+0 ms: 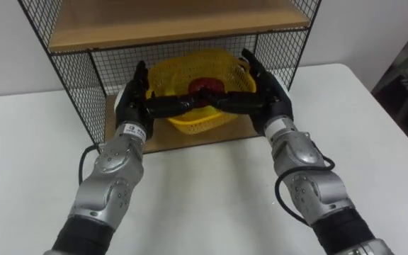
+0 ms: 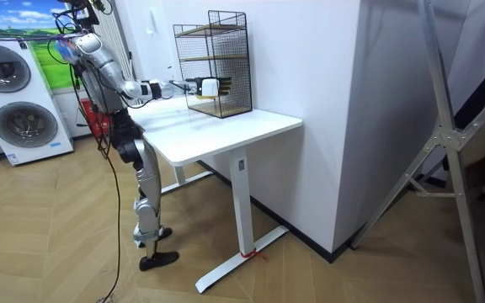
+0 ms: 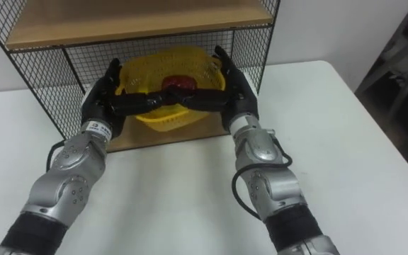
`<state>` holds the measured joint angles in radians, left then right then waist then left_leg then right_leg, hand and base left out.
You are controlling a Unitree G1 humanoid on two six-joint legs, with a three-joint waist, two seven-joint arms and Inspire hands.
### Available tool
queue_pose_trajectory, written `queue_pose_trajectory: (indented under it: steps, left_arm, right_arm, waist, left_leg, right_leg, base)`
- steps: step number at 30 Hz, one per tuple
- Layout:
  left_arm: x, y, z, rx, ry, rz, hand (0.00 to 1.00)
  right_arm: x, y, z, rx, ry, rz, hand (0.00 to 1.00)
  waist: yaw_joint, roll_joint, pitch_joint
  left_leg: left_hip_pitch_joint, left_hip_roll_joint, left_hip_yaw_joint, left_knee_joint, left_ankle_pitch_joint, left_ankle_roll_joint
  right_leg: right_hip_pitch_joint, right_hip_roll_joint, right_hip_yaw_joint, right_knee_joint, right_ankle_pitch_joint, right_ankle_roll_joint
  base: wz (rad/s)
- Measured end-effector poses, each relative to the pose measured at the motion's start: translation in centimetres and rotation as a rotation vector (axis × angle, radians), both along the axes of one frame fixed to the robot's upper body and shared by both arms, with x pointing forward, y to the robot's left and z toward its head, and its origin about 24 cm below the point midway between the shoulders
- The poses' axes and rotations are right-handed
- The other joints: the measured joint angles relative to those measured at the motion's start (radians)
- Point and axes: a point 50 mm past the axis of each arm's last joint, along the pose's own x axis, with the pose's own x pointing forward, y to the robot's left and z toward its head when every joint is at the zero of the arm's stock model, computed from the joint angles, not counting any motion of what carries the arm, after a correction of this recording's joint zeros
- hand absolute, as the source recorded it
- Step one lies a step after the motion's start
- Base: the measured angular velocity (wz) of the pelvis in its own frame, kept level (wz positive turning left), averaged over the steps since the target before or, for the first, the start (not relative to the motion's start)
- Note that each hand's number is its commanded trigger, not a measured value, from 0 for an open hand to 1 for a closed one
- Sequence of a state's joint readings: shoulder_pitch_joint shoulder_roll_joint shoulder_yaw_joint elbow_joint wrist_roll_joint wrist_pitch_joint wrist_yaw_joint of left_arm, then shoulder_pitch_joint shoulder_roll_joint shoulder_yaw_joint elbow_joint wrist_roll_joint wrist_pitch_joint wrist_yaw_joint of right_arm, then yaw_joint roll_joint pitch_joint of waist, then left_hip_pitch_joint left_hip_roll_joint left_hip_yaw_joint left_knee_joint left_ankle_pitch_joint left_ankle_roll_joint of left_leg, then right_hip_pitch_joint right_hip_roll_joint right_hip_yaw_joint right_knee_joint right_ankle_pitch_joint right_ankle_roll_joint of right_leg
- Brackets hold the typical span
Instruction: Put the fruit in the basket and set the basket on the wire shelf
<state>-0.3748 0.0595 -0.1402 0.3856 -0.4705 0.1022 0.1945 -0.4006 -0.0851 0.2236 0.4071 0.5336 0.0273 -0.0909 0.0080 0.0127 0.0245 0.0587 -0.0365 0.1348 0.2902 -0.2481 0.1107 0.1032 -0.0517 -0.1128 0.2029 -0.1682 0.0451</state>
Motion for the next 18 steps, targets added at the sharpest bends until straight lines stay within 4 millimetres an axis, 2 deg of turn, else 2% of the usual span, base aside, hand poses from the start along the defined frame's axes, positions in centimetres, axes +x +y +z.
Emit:
queue_pose_trajectory:
  steps: [4, 8, 11, 18]
  left_arm:
    - [0.5, 0.5, -1.0, -0.007, 0.069, 0.023, 0.0]
    - [0.2, 0.7, -2.2, 0.01, 0.144, 0.04, 0.0]
    - [0.2, 0.8, -2.2, 0.01, 0.147, 0.043, 0.0]
    - [0.2, 0.8, -2.3, 0.01, 0.157, 0.046, 0.0]
  right_arm:
    - [1.2, 0.0, -0.5, -0.014, 0.071, 0.011, 0.0]
    - [1.2, 0.0, -1.1, -0.019, 0.105, 0.027, 0.0]
    - [1.1, -0.1, -1.9, -0.024, 0.14, 0.027, 0.0]
    - [1.0, -0.2, -2.5, -0.031, 0.176, 0.028, 0.0]
  waist:
    - [-0.001, 0.001, -0.0002]
    - [0.0, 0.008, -0.0011]
    - [0.002, 0.017, -0.0038]
    - [0.001, 0.018, -0.0043]
  left_leg:
    - [0.001, 0.004, 0.002, 0.0, 0.001, -0.002]
    - [-0.014, 0.005, -0.002, 0.001, 0.003, -0.005]
    - [-0.013, 0.005, -0.002, 0.001, 0.003, -0.005]
    - [-0.014, 0.006, -0.001, 0.0, 0.003, -0.006]
  right_leg:
    - [0.001, 0.001, -0.014, 0.0, 0.003, -0.004]
    - [-0.012, 0.002, -0.019, 0.001, 0.004, -0.006]
    - [-0.012, -0.001, -0.018, 0.001, 0.005, -0.006]
    - [-0.013, -0.002, -0.019, 0.001, 0.004, -0.006]
  base:
    - [0.0]
    - [0.02]
    - [0.0]
    - [0.0]
